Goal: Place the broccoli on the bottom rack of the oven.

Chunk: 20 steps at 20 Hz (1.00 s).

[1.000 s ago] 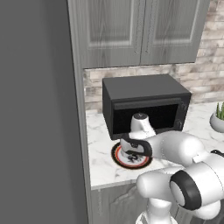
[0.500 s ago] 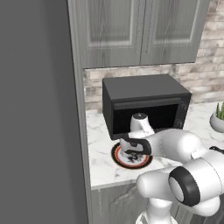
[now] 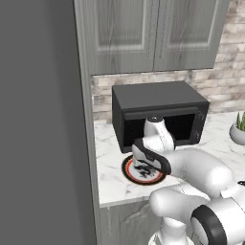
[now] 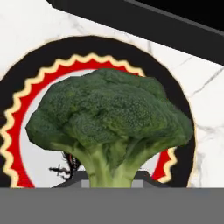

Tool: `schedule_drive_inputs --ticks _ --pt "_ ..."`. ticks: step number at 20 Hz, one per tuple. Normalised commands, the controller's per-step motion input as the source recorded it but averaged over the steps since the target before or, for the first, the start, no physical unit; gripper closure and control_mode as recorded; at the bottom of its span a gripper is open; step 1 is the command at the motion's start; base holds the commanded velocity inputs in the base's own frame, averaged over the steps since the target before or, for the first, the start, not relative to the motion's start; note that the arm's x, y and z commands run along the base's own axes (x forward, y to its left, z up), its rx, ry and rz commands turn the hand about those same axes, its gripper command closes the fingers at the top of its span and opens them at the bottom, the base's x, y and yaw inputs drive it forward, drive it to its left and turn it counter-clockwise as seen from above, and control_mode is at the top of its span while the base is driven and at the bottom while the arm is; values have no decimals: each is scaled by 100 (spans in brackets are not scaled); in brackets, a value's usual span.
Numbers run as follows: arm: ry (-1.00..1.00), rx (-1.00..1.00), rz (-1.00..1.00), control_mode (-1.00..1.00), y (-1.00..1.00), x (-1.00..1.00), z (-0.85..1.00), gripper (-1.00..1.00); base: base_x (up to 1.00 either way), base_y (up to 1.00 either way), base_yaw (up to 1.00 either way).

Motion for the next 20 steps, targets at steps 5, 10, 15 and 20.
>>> schedule_drive_inputs --ticks 5,10,15,20 --pt "-18 1 -3 -100 0 -67 100 100 0 0 0" --pt "-22 13 -6 -100 -3 -98 99 100 0 0 0" --pt "-7 23 -15 -100 -32 -100 96 100 0 0 0" --pt "1 9 -22 -100 -23 -79 94 100 0 0 0"
